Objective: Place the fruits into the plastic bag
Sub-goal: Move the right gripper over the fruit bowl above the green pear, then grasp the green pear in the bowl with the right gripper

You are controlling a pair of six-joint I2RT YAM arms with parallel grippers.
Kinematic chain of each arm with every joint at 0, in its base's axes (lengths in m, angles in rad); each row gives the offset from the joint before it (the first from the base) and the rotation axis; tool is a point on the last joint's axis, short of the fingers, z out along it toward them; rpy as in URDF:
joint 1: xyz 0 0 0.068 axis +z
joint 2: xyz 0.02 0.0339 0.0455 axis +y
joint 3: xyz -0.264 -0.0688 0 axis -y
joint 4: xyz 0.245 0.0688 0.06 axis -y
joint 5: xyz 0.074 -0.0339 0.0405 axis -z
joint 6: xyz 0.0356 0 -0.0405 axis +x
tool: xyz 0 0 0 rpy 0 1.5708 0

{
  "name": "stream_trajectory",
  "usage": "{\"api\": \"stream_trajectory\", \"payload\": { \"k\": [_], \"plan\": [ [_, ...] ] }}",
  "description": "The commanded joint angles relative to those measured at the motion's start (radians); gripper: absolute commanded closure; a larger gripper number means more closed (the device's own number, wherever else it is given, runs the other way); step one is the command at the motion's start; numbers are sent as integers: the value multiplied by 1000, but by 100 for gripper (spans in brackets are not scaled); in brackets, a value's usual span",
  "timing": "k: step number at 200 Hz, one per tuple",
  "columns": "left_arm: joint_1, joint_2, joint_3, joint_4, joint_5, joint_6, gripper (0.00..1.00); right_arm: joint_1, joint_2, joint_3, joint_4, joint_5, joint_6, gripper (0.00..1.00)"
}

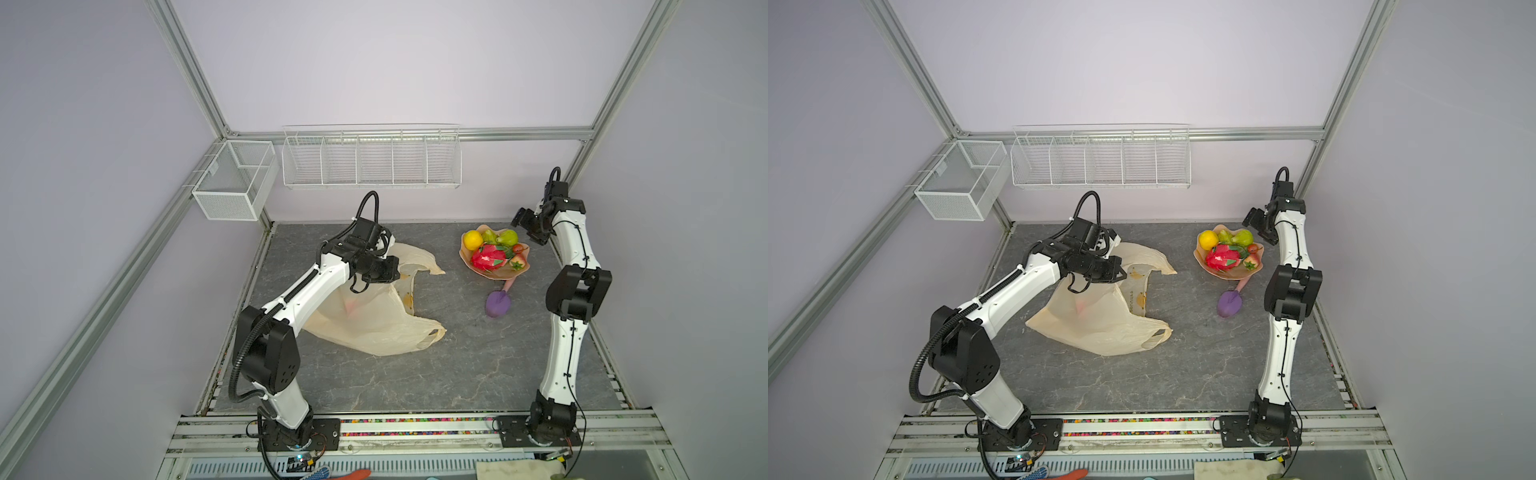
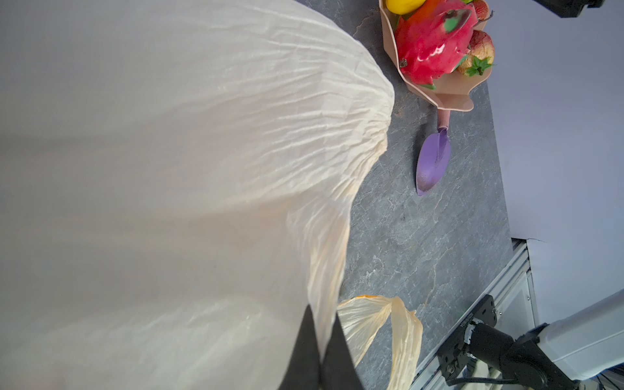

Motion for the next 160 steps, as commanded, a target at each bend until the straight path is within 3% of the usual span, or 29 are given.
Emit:
{"api": "stream_trajectory", "payload": {
  "k": [1,61,160],
  "plan": [
    [2,-10,-4,-20,-11,-6,100,-4,30,21,23,-28,-6,12],
    [3,5,-1,-19,-7,-13,100,12,88,23,115,-72,5,12],
    [3,14,9,-30,-13,-6,100,38,136,38,101,-32,-3,9]
  ]
}}
